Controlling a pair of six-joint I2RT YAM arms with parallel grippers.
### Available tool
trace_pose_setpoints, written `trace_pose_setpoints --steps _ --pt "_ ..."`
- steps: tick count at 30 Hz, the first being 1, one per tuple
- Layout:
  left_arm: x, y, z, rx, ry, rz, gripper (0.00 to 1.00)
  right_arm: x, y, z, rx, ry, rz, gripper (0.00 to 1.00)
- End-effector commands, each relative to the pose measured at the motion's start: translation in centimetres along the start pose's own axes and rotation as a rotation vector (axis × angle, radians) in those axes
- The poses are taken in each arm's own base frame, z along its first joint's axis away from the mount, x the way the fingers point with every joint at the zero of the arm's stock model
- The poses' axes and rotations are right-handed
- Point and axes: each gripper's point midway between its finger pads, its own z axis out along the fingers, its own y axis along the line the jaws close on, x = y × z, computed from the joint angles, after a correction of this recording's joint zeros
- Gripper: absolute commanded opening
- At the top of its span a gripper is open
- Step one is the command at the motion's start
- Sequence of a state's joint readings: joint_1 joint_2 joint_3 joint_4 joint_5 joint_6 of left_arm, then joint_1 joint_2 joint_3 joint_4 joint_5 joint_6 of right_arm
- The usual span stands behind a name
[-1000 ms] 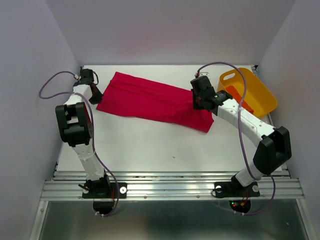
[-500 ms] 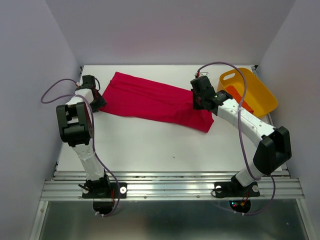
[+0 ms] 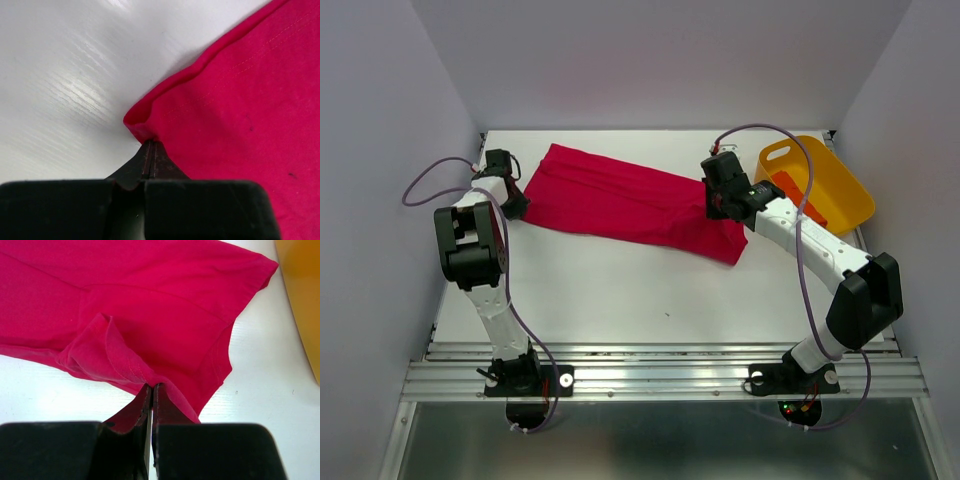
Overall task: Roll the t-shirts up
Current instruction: Fold the T-shirt at the center of the board.
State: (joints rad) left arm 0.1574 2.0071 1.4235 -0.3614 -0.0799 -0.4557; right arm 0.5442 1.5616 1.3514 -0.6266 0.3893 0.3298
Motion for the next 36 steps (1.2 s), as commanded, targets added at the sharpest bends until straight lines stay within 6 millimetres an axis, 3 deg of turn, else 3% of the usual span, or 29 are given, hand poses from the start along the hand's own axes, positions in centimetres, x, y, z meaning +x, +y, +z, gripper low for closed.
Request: trace_pose_setpoints --steps 1,5,6,9,14,17,20,23,24,31,36 --pt "-1.8 -0.5 -1.2 0.01 -0.045 -0.004 0.0 -2.8 -0.1 -1.1 -0.005 -0.093 0.041 0.01" --pt "-1.7 -0.3 -1.7 0.015 -0.053 -0.006 0.28 -2.8 0.0 -1.1 -0.007 -0.09 0.042 0.01" --pt "-1.5 -0.2 -1.6 0.011 -0.05 -0.005 0.39 -2.8 0.0 -1.0 -0.007 -0.089 0.041 0.01" --pt "-0.8 0.2 -1.4 0.001 -0.038 -0.005 0.48 -2.6 0.0 -1.0 -0.01 -0.085 0.04 0.01" --pt "0.2 0.6 -0.5 -0.008 -0.015 -0.005 0.48 -2.7 0.0 -1.1 -0.013 -0.088 0.041 0.01" --pt "0.7 0.7 0.2 -0.014 0.001 -0.01 0.47 -2.7 0.0 -1.1 -0.009 -0.087 0.042 0.01" --pt "1.1 0.7 0.7 -0.015 0.011 -0.015 0.39 -2.7 -0.1 -1.1 -0.008 -0.088 0.044 0.01" --pt "0.9 0.5 0.7 -0.01 0.01 -0.017 0.14 -2.7 -0.2 -1.1 -0.003 -0.09 0.044 0.01" --pt "0.5 0.3 0.4 -0.006 0.002 -0.017 0.0 -2.8 -0.3 -1.1 0.003 -0.094 0.044 0.01" --pt "-2.5 -1.4 -2.8 0.052 -0.056 -0.024 0.0 -3.7 -0.9 -1.4 0.037 -0.122 0.037 0.01" --pt "-3.8 -2.9 -3.8 0.099 -0.07 -0.026 0.0 -5.0 -1.5 -1.8 0.06 -0.154 0.043 0.01"
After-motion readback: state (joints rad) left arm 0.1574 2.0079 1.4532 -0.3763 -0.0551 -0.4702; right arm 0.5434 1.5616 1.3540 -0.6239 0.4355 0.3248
